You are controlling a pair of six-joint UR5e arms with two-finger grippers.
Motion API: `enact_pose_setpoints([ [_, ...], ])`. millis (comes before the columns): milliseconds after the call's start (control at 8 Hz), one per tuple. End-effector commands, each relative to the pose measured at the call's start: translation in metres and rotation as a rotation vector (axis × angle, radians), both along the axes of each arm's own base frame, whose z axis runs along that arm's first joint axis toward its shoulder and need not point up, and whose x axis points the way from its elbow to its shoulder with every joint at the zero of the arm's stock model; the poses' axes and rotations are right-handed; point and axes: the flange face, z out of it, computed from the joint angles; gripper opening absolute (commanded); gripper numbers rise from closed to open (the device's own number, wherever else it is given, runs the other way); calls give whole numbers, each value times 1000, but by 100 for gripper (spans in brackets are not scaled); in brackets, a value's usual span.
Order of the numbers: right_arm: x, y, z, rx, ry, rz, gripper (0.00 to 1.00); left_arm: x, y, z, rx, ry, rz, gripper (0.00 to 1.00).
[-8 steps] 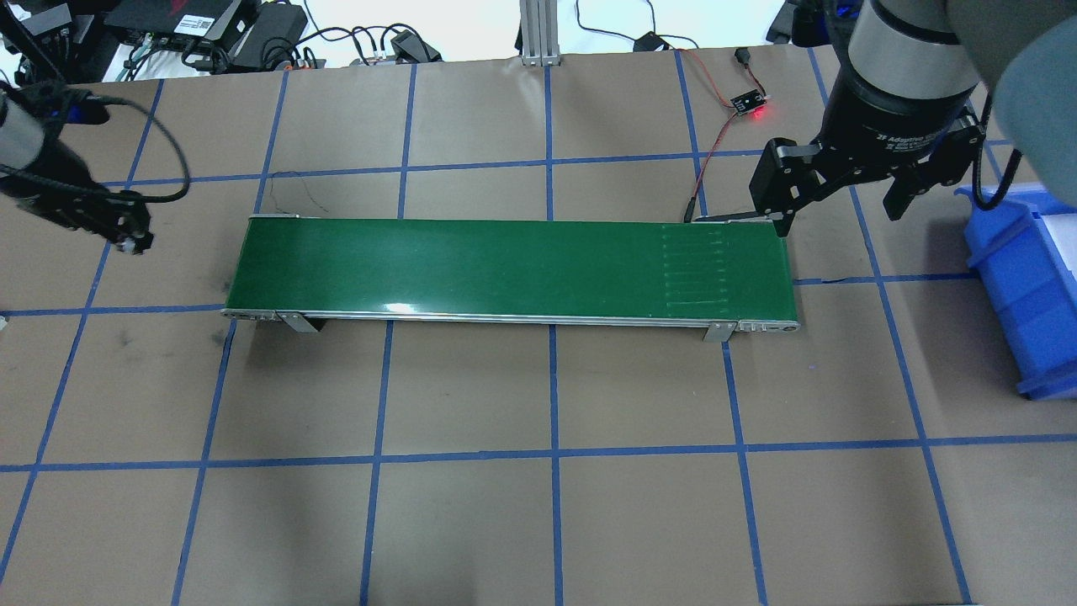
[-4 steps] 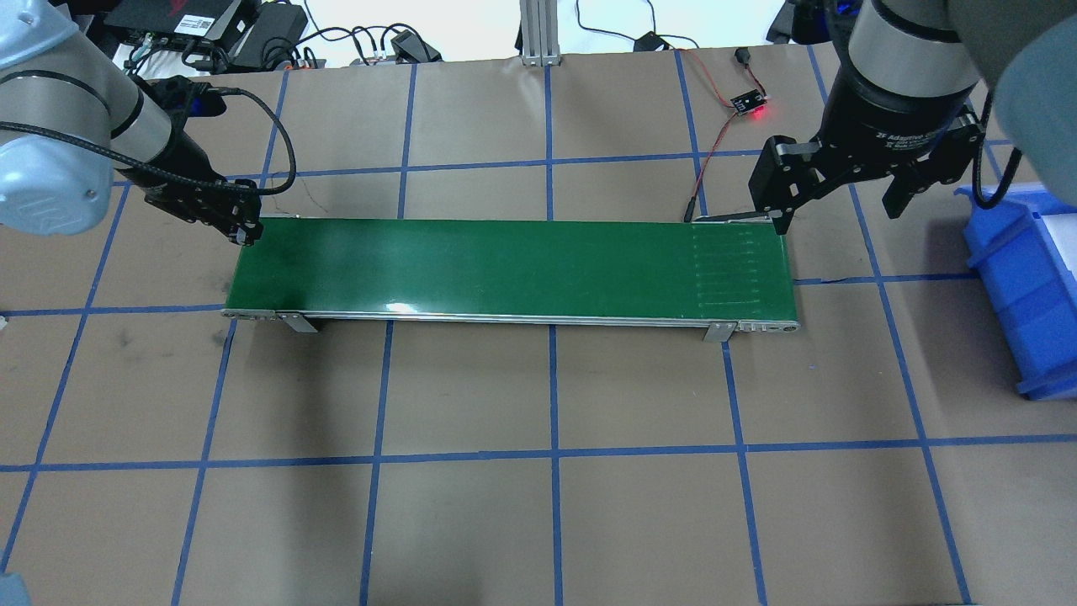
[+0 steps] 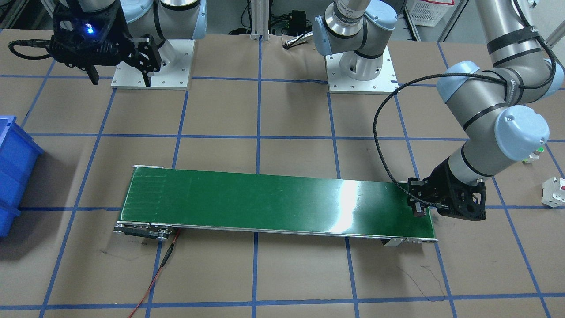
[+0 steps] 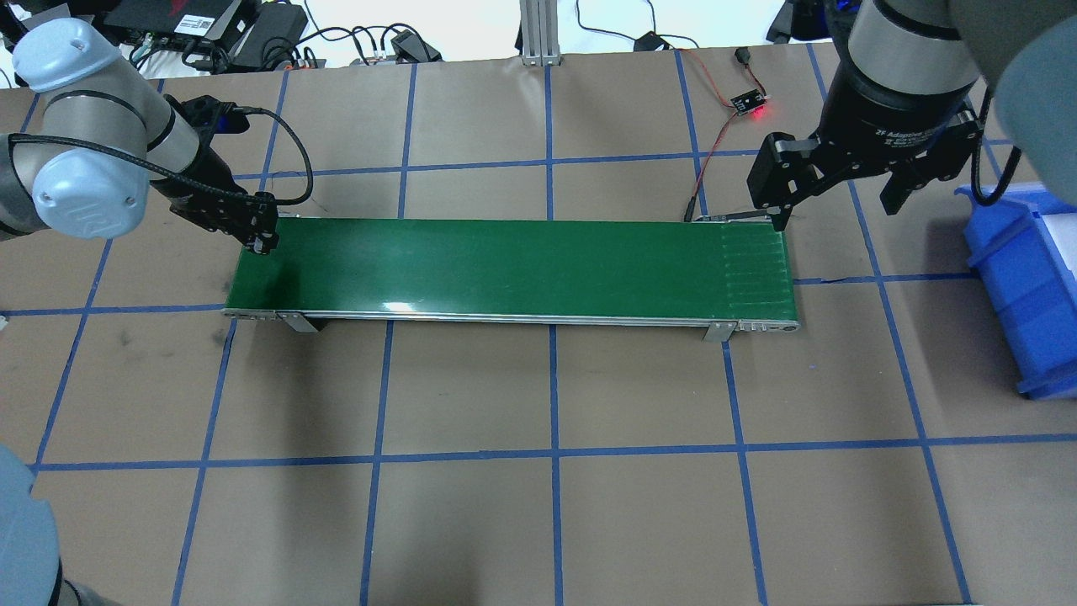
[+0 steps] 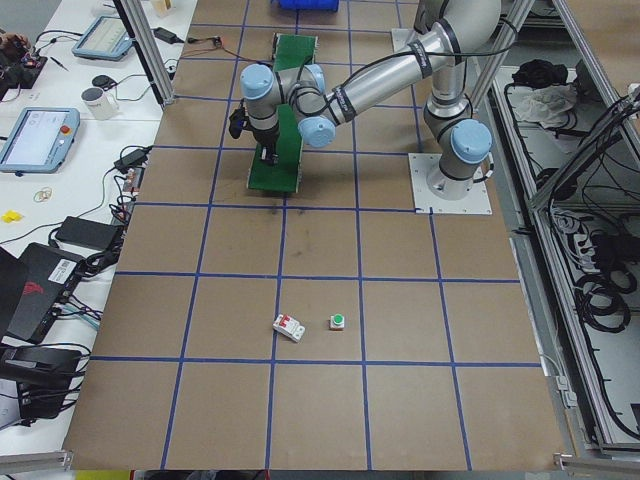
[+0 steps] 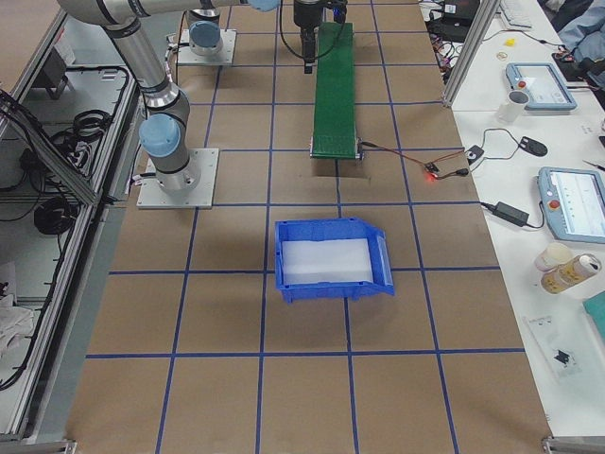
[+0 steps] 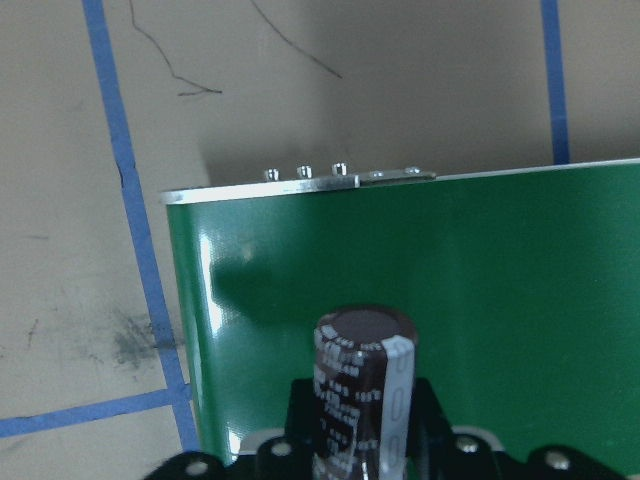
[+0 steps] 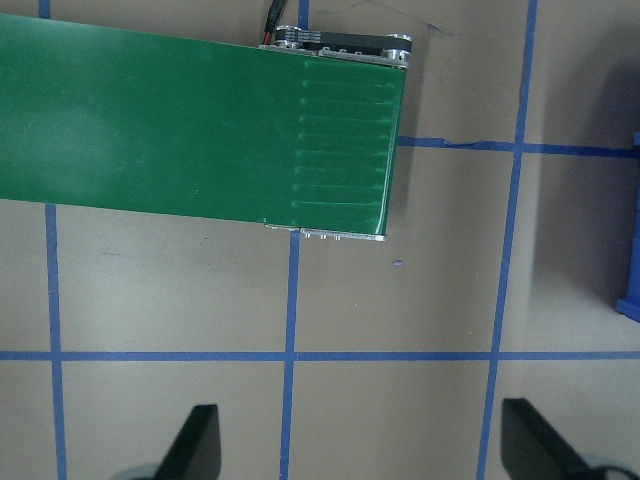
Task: Move capacitor from left to right
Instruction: 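Carry the capacitor with the left gripper onto the green belt and release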
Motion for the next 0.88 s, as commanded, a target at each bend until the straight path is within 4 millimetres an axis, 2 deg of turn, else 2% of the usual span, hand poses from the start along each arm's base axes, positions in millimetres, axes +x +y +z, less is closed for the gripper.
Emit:
enact_pose_setpoints([
  [0,1,-7,-8,13,-6,-3,100,3,-7,-34,55,13,7,0],
  [125,1,-10,-9,15,-7,-10,100,3,-6,-34,63,2,32,19],
  [375,2,-10,-6,11,-6,1,100,3,-3,-29,75,-22,84,90],
  [500,2,-10,-4,5,3,-5,100,-5,1,-15,65,-27,74,100],
  [625,3,-10,-5,5,-7,-11,100,-9,13,13,57,-30,74,100],
  [750,5,-12,-4,-14,-7,-14,100,-13,29,50,35,-64,75,100],
])
